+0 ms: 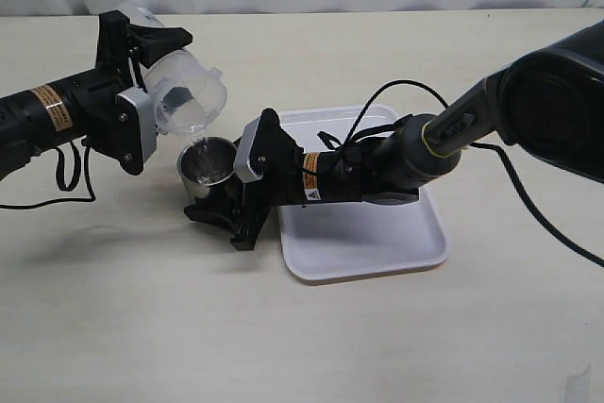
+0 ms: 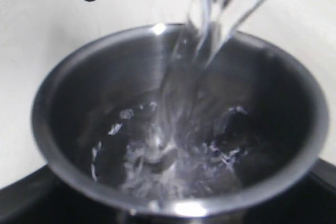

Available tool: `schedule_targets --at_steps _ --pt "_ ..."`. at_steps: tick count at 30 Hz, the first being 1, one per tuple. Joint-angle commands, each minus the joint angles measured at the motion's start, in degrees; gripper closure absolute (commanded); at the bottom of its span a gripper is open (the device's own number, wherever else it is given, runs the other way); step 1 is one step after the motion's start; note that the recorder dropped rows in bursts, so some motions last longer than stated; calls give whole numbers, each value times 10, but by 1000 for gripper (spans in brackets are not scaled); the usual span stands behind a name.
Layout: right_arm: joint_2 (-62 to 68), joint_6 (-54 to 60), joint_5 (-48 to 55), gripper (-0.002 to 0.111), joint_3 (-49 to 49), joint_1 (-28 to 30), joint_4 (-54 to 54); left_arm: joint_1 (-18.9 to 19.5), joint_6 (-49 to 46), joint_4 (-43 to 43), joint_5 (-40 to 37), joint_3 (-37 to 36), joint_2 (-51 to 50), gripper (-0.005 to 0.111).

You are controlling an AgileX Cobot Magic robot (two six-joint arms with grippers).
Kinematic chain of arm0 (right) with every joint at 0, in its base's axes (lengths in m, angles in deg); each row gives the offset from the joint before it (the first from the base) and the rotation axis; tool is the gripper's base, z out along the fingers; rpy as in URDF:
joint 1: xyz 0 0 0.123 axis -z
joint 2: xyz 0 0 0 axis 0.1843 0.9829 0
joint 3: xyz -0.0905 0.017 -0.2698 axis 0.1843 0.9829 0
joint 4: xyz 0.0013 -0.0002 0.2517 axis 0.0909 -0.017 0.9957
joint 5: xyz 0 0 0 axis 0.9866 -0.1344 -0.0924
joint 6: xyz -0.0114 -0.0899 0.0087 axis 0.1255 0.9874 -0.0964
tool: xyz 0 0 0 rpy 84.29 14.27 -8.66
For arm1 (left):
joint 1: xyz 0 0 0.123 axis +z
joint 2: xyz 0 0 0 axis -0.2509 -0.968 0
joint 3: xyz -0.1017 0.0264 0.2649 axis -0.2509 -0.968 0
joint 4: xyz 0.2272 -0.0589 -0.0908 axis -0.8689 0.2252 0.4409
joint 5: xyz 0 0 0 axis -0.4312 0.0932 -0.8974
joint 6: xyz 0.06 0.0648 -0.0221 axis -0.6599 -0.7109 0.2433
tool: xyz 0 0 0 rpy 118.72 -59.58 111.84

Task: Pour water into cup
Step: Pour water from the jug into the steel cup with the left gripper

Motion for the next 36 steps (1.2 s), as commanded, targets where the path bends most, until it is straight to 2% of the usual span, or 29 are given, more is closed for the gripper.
schedule_targets --at_steps 1,16,36 --pt "-2 1 10 104 -1 0 -8 -2 -7 11 22 4 4 107" --pt "-2 1 10 104 -1 0 -8 -2 -51 19 46 4 4 107" --pt "-2 1 10 104 -1 0 -8 -2 -61 18 43 4 4 107"
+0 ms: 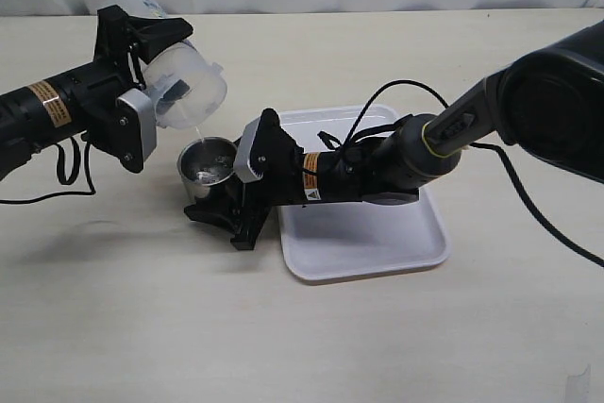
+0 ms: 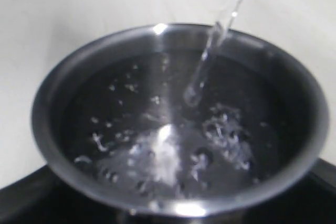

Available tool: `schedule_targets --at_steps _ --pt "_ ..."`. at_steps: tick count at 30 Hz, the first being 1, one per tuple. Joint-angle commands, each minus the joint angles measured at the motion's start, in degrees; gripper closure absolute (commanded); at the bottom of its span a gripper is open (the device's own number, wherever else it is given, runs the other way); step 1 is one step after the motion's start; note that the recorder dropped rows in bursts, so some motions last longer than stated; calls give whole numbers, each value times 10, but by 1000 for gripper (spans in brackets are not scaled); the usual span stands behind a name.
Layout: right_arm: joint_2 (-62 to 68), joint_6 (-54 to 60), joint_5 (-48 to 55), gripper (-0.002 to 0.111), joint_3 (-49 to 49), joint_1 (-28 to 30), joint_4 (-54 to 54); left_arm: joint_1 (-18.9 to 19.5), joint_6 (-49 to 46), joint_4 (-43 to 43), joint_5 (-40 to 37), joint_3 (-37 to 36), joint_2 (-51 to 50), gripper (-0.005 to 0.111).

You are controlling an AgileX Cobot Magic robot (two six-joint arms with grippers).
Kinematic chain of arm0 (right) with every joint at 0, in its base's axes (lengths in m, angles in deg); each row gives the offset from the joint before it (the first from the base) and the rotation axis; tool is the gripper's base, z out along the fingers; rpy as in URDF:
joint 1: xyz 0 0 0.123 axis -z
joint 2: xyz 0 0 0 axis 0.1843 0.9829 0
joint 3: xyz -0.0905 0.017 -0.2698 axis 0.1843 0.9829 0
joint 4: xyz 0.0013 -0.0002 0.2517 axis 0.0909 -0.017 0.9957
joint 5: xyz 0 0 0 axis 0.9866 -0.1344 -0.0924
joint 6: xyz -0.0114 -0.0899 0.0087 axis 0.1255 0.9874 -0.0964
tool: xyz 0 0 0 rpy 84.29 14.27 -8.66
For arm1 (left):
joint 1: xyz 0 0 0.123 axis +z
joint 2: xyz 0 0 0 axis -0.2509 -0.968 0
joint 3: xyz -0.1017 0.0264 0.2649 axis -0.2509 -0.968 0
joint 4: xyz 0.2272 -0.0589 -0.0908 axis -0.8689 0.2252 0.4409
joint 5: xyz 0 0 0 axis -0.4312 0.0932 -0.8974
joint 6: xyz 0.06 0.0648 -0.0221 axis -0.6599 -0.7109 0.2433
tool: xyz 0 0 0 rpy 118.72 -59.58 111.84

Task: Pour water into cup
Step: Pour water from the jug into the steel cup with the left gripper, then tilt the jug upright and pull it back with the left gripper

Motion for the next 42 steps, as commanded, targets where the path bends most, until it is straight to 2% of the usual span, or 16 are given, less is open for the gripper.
schedule_targets --at_steps 1,12,24,30,42 --pt "-2 1 10 104 -1 0 -8 -2 -2 5 14 4 4 107" --pt "-2 1 10 104 -1 0 -8 -2 -4 5 16 4 4 107" --pt "-2 1 10 104 -1 0 -8 -6 46 -9 16 4 4 107" --pt "-2 1 10 104 -1 0 -8 -6 131 -8 15 4 4 107" --pt "-2 1 10 104 -1 0 -8 -6 425 54 15 4 4 107"
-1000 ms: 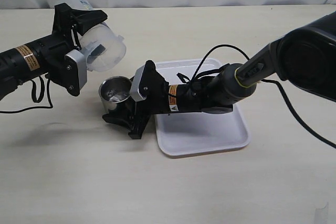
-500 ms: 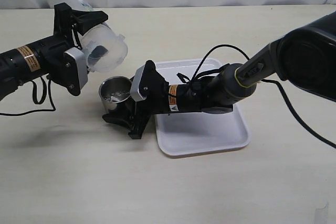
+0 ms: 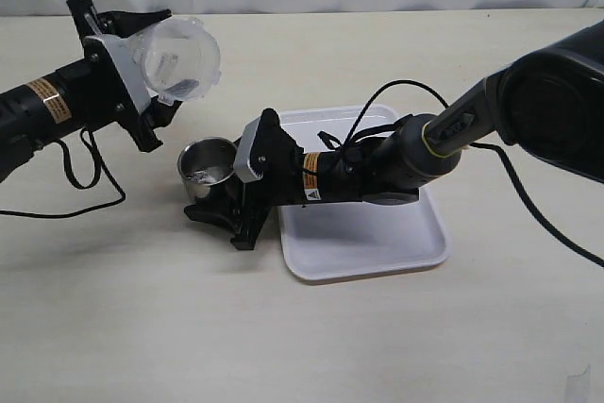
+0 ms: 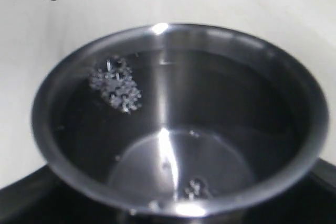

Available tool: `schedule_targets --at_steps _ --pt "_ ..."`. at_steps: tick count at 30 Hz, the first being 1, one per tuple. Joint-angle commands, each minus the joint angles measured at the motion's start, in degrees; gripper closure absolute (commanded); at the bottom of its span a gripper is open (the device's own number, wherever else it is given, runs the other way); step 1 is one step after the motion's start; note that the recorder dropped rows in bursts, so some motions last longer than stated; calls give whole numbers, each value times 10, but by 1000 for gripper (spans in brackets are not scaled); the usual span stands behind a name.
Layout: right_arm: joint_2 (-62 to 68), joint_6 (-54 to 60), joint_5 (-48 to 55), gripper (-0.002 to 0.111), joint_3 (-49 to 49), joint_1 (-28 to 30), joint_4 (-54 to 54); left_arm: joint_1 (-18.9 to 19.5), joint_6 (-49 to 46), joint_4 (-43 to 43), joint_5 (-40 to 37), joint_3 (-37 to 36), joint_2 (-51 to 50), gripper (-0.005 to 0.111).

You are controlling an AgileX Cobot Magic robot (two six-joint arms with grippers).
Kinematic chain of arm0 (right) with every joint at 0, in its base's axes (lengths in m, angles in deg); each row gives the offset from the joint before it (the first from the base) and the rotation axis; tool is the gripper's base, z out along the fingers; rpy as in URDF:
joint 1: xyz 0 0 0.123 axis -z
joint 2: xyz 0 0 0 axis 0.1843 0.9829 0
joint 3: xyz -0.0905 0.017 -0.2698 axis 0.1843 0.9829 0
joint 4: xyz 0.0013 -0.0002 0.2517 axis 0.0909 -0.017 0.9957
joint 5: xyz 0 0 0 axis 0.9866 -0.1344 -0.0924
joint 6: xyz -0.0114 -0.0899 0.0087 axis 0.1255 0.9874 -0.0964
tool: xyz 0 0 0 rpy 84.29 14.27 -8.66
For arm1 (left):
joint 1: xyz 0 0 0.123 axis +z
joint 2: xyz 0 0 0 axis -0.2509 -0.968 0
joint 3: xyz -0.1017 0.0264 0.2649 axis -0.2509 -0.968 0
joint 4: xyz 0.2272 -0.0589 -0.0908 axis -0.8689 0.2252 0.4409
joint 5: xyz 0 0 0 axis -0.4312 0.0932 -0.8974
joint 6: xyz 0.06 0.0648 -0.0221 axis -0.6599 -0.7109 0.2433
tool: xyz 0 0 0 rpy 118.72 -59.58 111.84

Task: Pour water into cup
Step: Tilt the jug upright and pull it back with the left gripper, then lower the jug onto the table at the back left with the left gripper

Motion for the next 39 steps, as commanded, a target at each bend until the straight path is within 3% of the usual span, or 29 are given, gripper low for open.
schedule_targets --at_steps 1,6,11,13,16,20,24,39 --pt "-2 1 10 104 -1 0 -8 -1 92 17 16 4 4 107" --pt "-2 1 10 104 -1 0 -8 -1 181 62 42 4 4 107" --pt "-2 1 10 104 -1 0 -8 0 368 226 35 4 4 107" --pt "-2 1 10 104 -1 0 -8 1 391 259 34 4 4 107" --pt "-2 1 10 104 -1 0 -8 14 447 254 7 19 4 107" --pt "-2 1 10 104 -1 0 -8 34 532 215 -112 71 4 107" --pt "-2 1 10 104 -1 0 -8 42 547 209 -196 118 2 107" --pt "-2 1 10 104 -1 0 -8 66 581 208 -199 245 -131 107"
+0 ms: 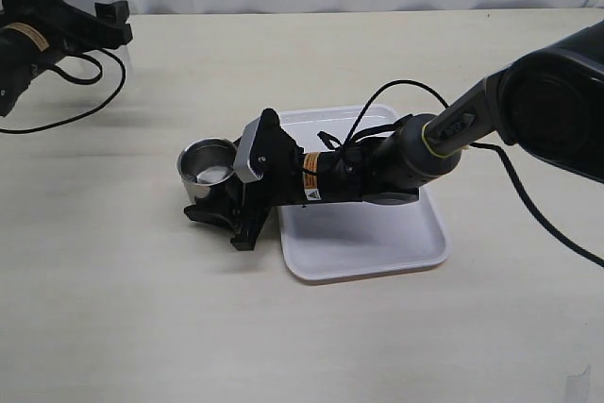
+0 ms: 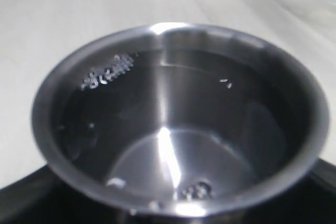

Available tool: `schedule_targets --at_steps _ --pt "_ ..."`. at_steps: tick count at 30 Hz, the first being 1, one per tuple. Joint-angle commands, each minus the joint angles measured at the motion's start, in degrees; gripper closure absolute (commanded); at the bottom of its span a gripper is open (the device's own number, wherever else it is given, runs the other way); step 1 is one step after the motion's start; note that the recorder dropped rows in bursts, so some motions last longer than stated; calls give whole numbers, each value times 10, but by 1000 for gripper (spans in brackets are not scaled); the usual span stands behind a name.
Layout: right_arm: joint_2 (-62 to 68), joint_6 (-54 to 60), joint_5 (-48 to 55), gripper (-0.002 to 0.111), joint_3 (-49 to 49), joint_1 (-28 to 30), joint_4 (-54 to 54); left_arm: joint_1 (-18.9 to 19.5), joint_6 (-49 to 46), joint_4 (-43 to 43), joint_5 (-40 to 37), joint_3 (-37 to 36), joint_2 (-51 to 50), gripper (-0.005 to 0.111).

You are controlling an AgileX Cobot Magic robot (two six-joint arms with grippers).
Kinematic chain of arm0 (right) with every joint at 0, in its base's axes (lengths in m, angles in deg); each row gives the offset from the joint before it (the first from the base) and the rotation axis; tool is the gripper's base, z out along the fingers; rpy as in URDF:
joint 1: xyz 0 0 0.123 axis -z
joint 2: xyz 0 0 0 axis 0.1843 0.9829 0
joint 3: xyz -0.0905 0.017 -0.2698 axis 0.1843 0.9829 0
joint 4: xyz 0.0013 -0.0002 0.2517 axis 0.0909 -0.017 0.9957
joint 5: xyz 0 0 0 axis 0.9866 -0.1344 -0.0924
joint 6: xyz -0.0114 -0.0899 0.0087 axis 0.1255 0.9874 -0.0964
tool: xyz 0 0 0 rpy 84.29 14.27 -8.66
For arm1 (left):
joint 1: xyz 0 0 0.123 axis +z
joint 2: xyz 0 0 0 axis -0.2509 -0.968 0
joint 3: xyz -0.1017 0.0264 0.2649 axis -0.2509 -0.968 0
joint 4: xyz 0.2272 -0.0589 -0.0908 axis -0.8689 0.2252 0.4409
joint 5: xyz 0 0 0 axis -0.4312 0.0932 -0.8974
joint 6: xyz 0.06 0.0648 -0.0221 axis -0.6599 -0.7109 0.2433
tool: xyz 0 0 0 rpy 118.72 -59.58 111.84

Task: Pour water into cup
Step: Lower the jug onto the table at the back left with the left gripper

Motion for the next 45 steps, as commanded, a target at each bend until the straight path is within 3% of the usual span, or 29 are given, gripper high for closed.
schedule_targets --at_steps 1,12,15,22,25,35,41,45 --pt "-2 2 11 104 -1 0 -7 0 5 -3 21 27 -26 107" --pt "-2 2 11 104 -1 0 -7 0 3 -1 46 27 -47 107" --pt "-2 2 11 104 -1 0 -7 0 3 -1 41 27 -47 94" --pt "-2 2 11 104 -1 0 -7 0 8 2 34 26 -47 51" --pt "-2 2 11 104 -1 0 -7 0 8 2 34 26 -47 38" --pt "-2 2 11 104 -1 0 -7 0 23 8 -10 26 -47 36" --pt "-2 2 11 104 -1 0 -7 0 20 13 6 15 -47 11" --pt "-2 2 11 104 -1 0 -7 0 18 13 7 13 -47 9"
